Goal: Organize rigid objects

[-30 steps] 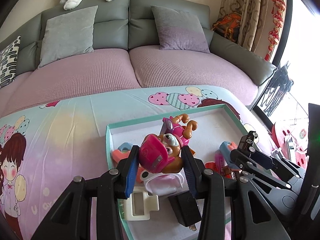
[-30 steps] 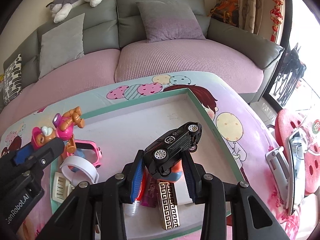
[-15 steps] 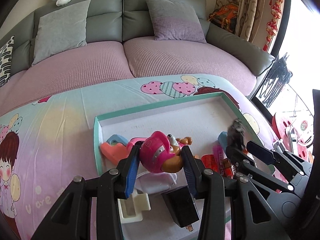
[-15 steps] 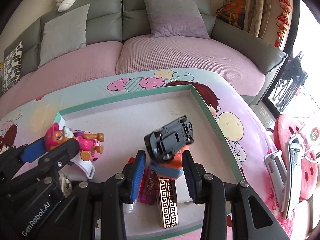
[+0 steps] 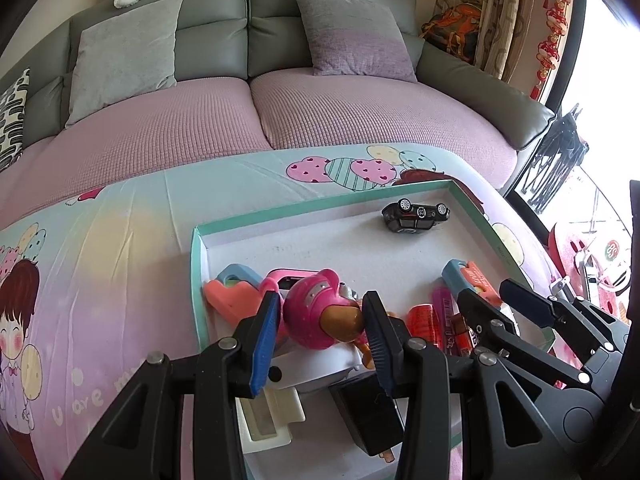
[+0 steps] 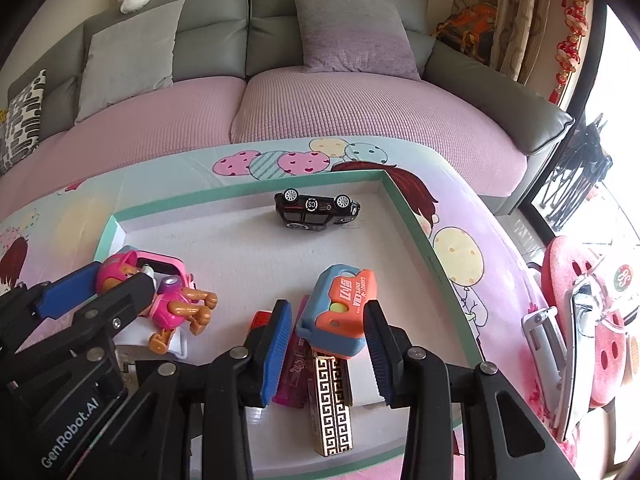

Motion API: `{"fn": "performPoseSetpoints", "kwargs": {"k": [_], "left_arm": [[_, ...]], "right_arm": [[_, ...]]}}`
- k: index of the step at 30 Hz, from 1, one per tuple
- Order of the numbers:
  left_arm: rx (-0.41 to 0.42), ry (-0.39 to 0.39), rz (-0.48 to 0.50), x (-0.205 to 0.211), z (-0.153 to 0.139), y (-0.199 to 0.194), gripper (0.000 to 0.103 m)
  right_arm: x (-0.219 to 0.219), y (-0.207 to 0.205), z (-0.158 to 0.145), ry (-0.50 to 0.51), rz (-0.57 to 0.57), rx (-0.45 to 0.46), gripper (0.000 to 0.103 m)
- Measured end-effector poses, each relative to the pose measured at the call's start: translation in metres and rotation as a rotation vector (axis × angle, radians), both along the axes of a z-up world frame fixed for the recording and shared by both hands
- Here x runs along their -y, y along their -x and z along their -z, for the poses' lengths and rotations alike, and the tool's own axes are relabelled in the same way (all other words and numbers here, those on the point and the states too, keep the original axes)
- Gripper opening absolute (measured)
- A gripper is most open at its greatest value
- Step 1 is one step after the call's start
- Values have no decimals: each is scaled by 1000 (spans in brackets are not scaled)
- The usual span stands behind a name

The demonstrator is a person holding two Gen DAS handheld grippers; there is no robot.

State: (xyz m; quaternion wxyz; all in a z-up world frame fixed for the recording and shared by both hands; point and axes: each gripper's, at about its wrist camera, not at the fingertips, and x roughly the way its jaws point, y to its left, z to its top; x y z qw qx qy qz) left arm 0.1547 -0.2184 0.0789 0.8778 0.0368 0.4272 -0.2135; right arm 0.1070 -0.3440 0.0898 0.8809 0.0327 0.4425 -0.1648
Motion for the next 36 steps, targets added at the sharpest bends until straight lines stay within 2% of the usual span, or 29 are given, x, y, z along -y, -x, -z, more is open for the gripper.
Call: {"fn": "performPoseSetpoints", "kwargs": {"k": [12, 23, 24, 26, 28, 31, 33, 34, 36], "left_arm": [[27, 13, -29, -14, -15, 2, 44], [32, 9, -153, -52, -19, -9, 45], [28, 6, -171, -56, -17, -10, 47], [15, -1, -218, -66, -14, -14, 59], [3, -6, -265, -76, -10, -18, 65], [-3, -29, -313, -87, -6, -22, 68], [-12, -59, -341, -93, -2, -25, 68], [-18, -71, -353, -96, 1, -26, 70], [-31, -77, -372, -100, 6, -29, 82]], "right_arm": [[-1, 5, -11, -25, -11, 37, 43], [2, 6, -14, -67, 2, 60, 43], [3, 6, -14, -80, 1, 66, 44], [4, 5, -14, -113, 0, 77, 52], [3, 5, -14, -140, -5, 84, 54], [2, 4, -14, -154, -7, 96, 60], [3, 3, -12, -167, -5, 99, 72], [3, 3, -12, -175, -7, 99, 73], [3, 2, -10, -186, -6, 101, 76]]}}
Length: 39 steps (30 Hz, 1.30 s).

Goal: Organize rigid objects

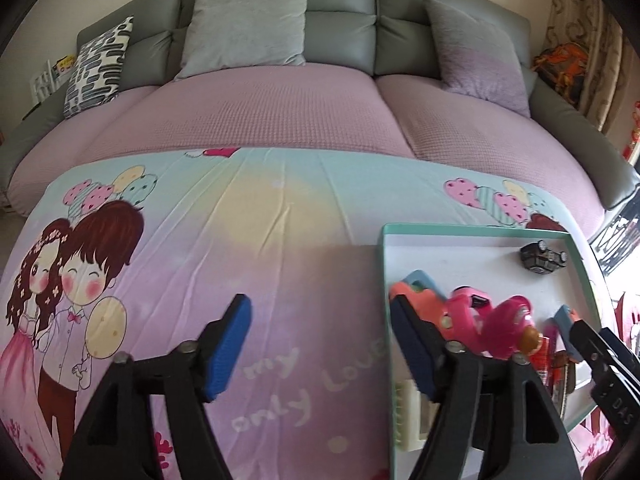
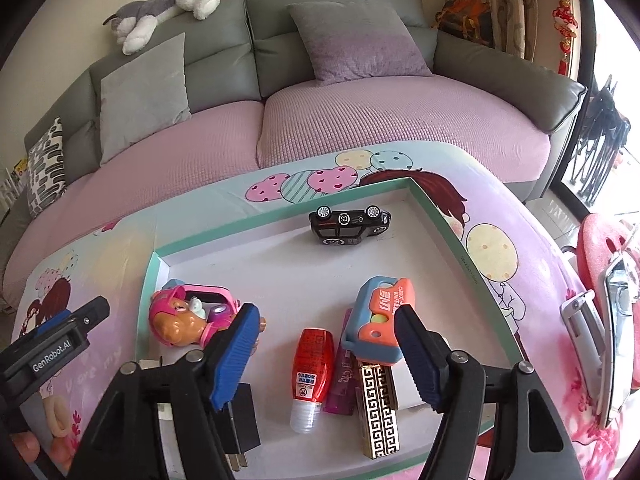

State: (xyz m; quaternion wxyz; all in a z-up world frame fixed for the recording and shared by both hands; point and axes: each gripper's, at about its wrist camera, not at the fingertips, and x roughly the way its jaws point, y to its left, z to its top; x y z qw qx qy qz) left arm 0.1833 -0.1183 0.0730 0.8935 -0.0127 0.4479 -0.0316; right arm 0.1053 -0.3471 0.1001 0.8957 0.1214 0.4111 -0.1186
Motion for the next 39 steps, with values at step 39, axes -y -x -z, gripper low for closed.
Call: {"fn": "performPoseSetpoints", "kwargs": {"k": [39], "left_arm": [[18, 47, -112, -34, -3, 13, 102]], "right_arm": [[-21, 0, -7, 7, -68, 35, 103]]}}
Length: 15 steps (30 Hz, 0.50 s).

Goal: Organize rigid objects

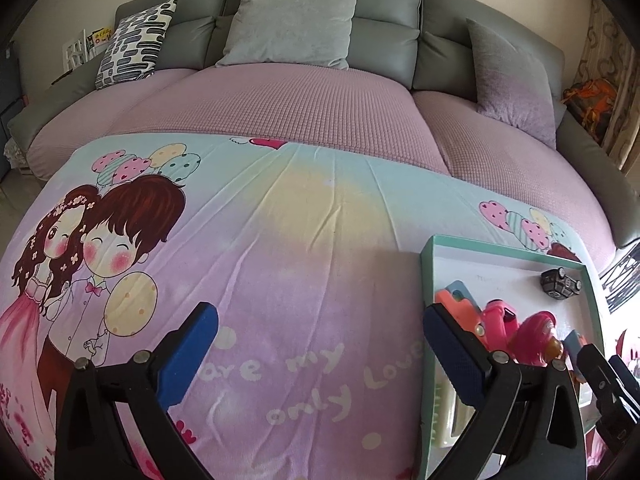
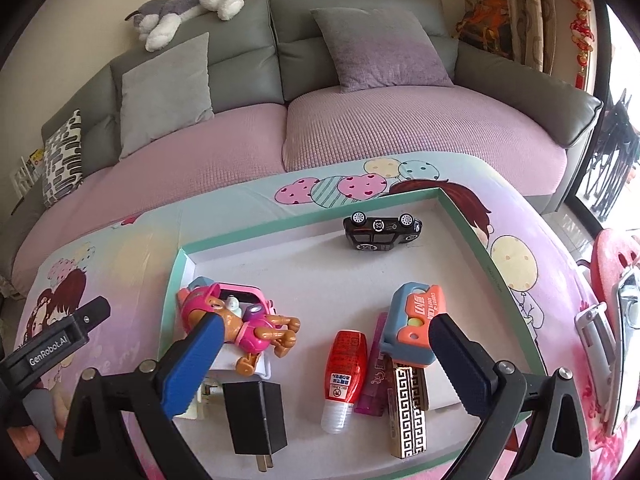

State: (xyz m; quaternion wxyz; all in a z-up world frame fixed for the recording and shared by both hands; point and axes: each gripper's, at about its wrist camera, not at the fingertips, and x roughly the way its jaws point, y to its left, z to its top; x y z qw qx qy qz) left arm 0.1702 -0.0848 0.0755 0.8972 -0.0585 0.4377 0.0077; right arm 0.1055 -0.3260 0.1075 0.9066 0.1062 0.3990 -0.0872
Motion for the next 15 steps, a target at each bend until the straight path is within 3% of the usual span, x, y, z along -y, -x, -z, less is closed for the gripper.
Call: {"fn": "performPoseSetpoints", "kwargs": {"k": [10, 15], "left_arm": [[40, -29, 19, 0, -4, 32, 102], [35, -51, 33, -2, 2, 48, 102]], "right_arm": [[-4, 22, -10, 9, -9, 49, 103], [-10, 38, -4, 31, -19, 29, 103]]}}
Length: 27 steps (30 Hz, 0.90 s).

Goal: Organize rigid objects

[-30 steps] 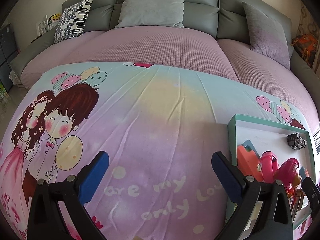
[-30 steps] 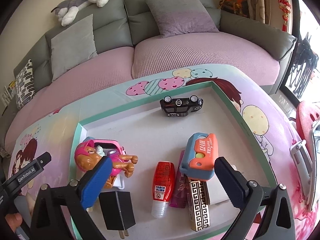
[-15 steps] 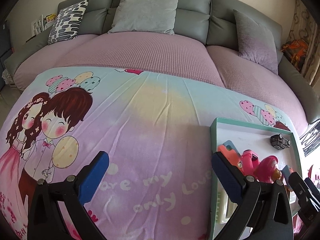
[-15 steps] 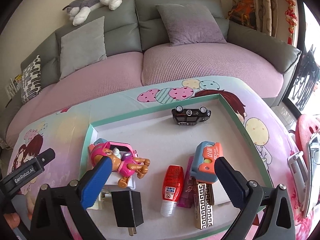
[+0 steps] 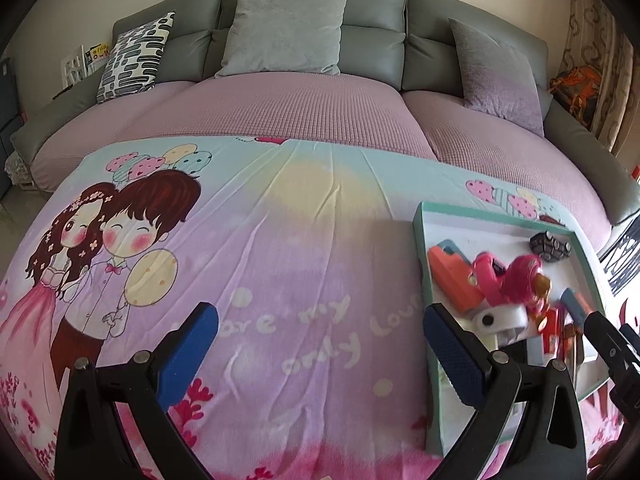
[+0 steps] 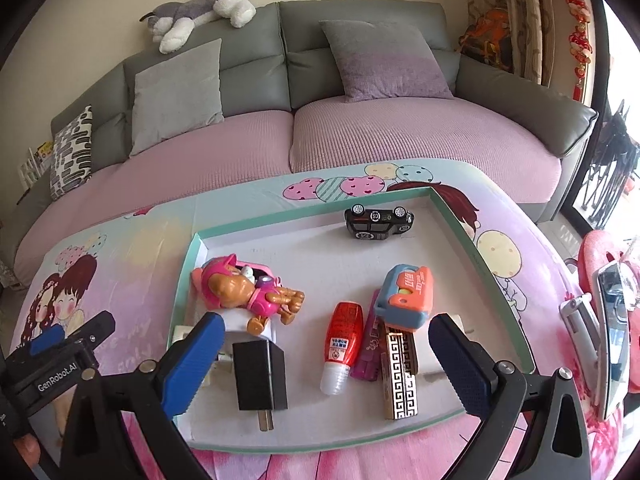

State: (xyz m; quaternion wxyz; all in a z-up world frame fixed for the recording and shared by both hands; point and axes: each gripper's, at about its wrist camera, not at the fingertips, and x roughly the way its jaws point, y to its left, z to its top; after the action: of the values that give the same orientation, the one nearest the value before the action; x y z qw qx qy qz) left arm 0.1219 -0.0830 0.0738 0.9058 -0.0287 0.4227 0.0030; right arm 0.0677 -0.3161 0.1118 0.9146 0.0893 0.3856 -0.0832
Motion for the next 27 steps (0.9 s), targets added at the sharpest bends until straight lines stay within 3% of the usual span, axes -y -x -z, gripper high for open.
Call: {"fn": "performPoseSetpoints", "kwargs": {"k": [5, 18, 27], "left_arm": [[-1, -72, -7, -5, 6, 20, 102], [-15, -108, 0, -14, 14, 66, 102], [-40, -114, -6, -16, 24, 78, 102]], "right_arm": [[-5, 18, 4, -6, -18, 2, 103], [-14, 57, 17, -6, -14, -29, 103], [-21, 70, 25, -10, -10, -32, 103]]}}
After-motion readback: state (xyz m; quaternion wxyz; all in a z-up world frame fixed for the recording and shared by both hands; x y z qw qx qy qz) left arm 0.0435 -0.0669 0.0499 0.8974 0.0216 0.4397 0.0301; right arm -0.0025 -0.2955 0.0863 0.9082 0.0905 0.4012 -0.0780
